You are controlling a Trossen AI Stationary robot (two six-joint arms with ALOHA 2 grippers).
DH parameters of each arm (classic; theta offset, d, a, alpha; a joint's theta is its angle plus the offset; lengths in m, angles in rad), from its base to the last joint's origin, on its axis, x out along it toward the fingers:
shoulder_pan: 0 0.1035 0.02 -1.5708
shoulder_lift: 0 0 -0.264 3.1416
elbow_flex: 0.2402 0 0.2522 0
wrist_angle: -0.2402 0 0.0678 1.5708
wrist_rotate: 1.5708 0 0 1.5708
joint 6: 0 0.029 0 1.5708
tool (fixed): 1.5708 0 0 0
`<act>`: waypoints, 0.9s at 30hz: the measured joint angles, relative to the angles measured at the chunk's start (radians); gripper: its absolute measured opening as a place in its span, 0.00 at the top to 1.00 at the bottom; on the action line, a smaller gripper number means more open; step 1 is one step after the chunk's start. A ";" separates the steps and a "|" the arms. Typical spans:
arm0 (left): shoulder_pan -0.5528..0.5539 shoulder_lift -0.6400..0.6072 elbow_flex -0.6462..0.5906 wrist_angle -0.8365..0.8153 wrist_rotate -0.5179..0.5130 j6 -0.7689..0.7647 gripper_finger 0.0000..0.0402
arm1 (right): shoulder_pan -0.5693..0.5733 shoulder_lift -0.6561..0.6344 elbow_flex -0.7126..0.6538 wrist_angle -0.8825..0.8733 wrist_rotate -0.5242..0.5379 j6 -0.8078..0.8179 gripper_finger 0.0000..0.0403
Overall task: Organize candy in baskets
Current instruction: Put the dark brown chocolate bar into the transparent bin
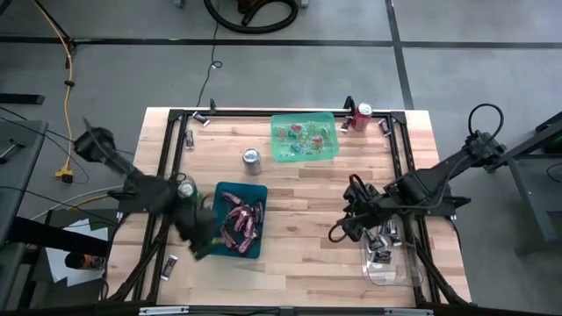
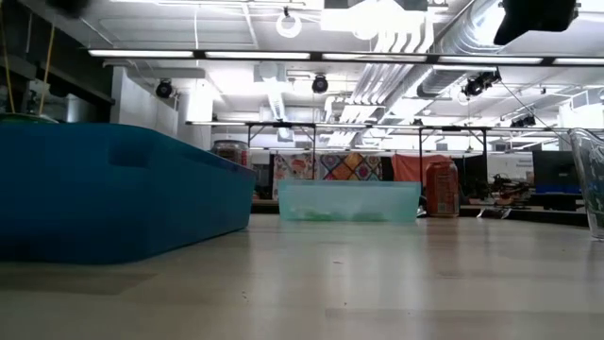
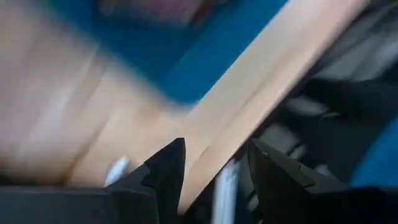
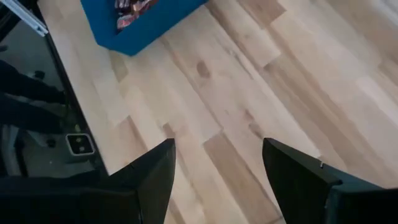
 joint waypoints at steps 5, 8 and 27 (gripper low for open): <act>-0.256 0.140 0.000 -0.072 0.010 -0.347 0.61 | -0.018 0.000 0.000 0.000 0.000 -0.034 0.41; -0.360 0.216 -0.001 -0.072 0.014 -0.444 0.61 | -0.032 0.000 0.000 0.000 0.000 -0.060 0.41; -0.393 0.324 -0.198 0.147 0.094 -0.660 0.61 | -0.086 0.000 -0.001 0.007 0.000 -0.069 0.41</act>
